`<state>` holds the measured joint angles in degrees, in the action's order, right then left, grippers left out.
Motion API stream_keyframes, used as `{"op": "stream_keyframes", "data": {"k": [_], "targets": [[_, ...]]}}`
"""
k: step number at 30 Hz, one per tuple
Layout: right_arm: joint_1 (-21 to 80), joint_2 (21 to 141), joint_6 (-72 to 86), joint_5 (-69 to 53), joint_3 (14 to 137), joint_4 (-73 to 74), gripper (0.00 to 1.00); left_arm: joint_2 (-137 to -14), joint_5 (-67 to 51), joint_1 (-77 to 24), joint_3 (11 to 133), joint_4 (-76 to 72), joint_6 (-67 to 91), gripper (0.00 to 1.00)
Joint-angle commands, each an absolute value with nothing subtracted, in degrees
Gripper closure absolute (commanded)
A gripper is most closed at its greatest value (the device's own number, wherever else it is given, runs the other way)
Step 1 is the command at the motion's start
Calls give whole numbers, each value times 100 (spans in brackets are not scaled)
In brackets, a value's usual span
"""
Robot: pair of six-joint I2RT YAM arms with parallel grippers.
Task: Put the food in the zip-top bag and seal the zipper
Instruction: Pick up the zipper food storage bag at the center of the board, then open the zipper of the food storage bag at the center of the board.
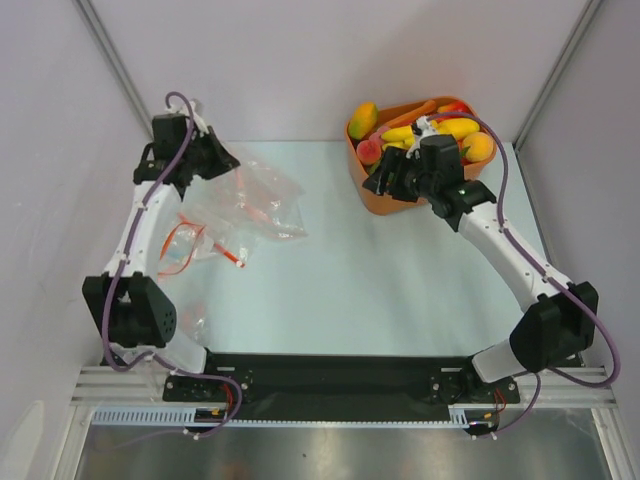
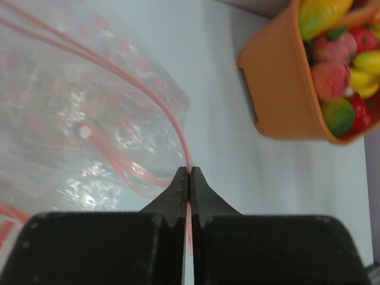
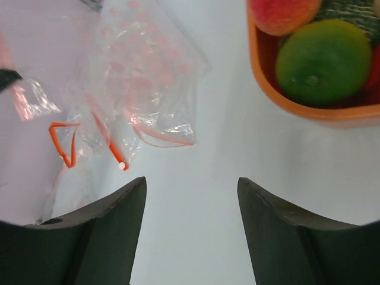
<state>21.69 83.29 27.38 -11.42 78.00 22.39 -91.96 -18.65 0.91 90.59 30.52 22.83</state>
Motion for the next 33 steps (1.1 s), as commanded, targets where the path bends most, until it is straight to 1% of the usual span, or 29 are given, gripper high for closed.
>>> {"op": "stream_keyframes", "data": {"k": [1,4,6,9,12,16,19,24,27,29,33], "targets": [[2381,8569,2830,-1494,8340,1828,32,-8518,-1803,-517,8527,3085,2118,100],[2601,8780,2961,-1696,8525,1592,34,-8113,-1365,-1334,8113,3102,1891,100],[2741,8937,3049,-1836,8604,1512,37,-7946,-1205,-1851,7867,3120,1828,100],[2891,9157,3199,-2012,8754,1468,43,-7736,-1344,-2231,7410,3024,1933,100],[3041,9281,3190,-2004,8842,1520,44,-7550,-1441,-2512,6962,2909,1899,100],[3339,9386,3278,-1811,8780,1626,44,-7322,-1643,-2593,6408,2743,1855,100],[3489,9474,3445,-1574,8719,1828,41,-7225,-1714,-2584,6127,2707,1767,100],[3840,9729,3559,-1450,8666,1653,37,-7111,-1828,-2593,5941,2689,1574,100],[3964,9949,3665,-1459,8780,1643,37,-7049,-1846,-2593,5915,2751,1477,100],[4025,10089,3700,-1468,8859,1679,41,-7014,-1854,-2593,5906,2786,1441,100],[4087,10230,3674,-1468,8930,1740,42,-6935,-1916,-2593,5880,2760,1389,100]]}}
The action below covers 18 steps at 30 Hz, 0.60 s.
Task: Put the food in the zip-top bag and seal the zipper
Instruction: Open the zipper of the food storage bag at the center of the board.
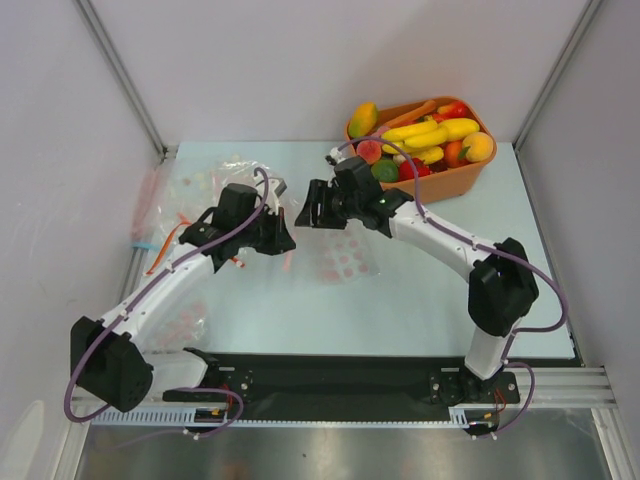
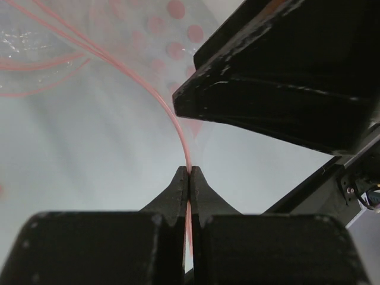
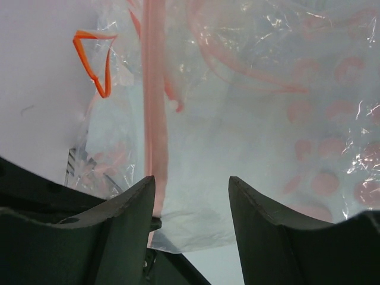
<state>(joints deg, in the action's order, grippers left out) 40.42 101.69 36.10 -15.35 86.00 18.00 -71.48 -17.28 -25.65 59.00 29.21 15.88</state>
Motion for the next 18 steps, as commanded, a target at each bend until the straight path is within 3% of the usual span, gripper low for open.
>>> {"op": "stream_keyframes", "data": {"k": [1,18], "targets": [[4096,10257,3665,-1476,8947,1766,42,-6935,-1942,-2593,5889,2760,1380,100],[4104,10555,3762,-1880,9079,1283,39,-6891,-1907,-2602,5845,2900,1275,100]]}}
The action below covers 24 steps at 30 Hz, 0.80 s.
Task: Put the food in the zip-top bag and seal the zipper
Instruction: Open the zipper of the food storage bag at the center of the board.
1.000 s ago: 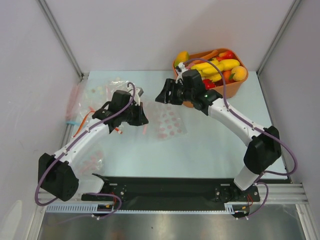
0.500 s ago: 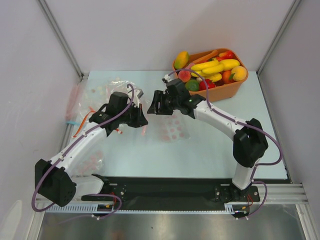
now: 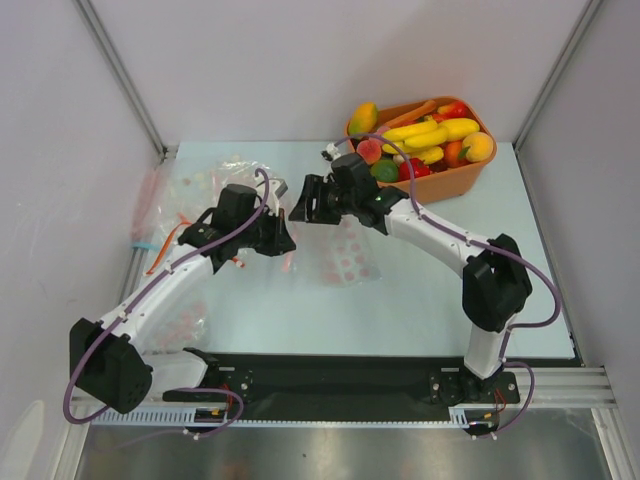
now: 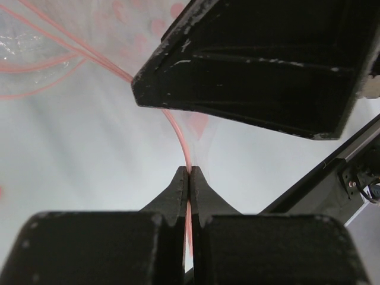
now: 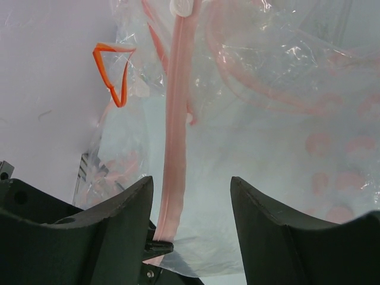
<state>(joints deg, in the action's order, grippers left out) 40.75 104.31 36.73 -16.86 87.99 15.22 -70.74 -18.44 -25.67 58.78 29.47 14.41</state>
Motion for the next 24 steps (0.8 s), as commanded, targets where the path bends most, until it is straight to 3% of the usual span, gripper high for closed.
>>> {"op": "stream_keyframes", "data": {"k": [1,4,7,8,11,12,15,24], "targets": [[4104,10582,3753,-1898,9079,1283,39,-6899,-1907,-2593,5862,2900,1266,100],[4113,10661,3744,-1864,9184,1423,41,-6917,-1881,-2593,5915,2962,1231,100],[4113,10793,3665,-1855,9342,1669,58,-6908,-1846,-2602,5950,3006,1213,99],[4113,10810,3639,-1854,9421,1696,72,-6900,-1837,-2602,5976,3032,1213,98],[4061,10714,3639,-1828,9387,1653,96,-6864,-1767,-2601,6038,3155,1239,76],[4043,10662,3647,-1828,9361,1574,100,-6829,-1758,-2602,6047,3225,1257,59],[3920,10442,3700,-1898,9116,1355,100,-6663,-1688,-2593,6073,3348,1318,46],[3691,9827,3665,-2285,8297,940,100,-6653,-1248,-2374,6222,3542,1626,30]]}}
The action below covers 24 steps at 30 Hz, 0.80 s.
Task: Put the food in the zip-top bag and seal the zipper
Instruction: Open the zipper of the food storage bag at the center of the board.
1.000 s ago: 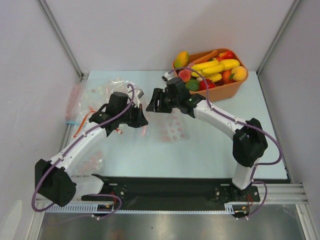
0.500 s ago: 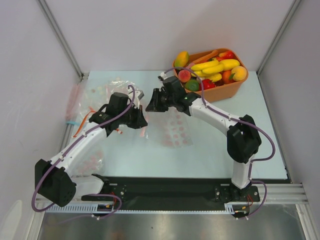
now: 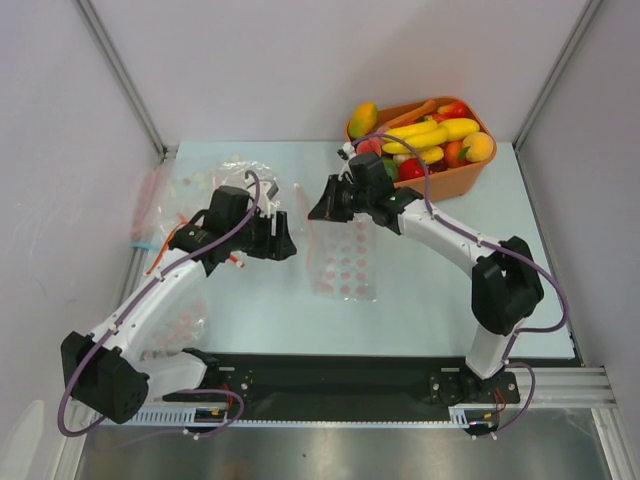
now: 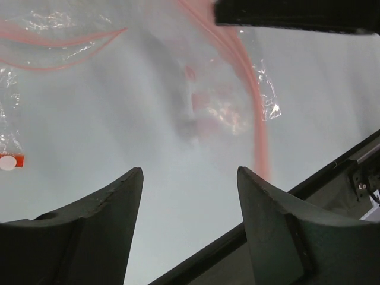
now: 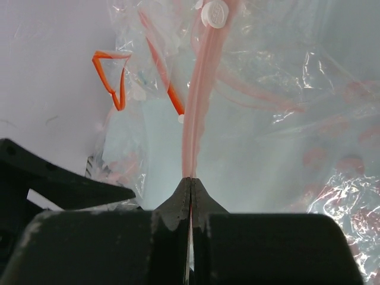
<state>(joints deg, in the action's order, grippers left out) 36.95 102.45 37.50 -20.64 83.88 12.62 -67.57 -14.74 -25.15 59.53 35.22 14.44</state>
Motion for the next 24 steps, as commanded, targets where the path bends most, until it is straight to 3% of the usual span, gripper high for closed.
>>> {"op": "stream_keyframes", "data": {"k": [1,7,11,15,19,24], "targets": [[3683,9783,3604,-2320,8227,958,100,-6688,-1309,-2312,6284,3525,1669,29],[3674,9484,3331,-2470,8130,1098,100,-7092,-1906,-2039,6731,3270,2030,25],[3639,9352,3182,-2513,8077,1187,100,-7355,-2152,-2039,7057,3059,2372,16],[3621,9220,3155,-2584,7990,1143,100,-7672,-2373,-2039,7295,2909,2601,16],[3630,9185,3138,-2593,7963,1151,100,-7840,-2312,-2030,7409,2874,2856,18],[3621,9141,3120,-2610,7910,1151,100,-7945,-2294,-2030,7357,2839,2997,30]]}}
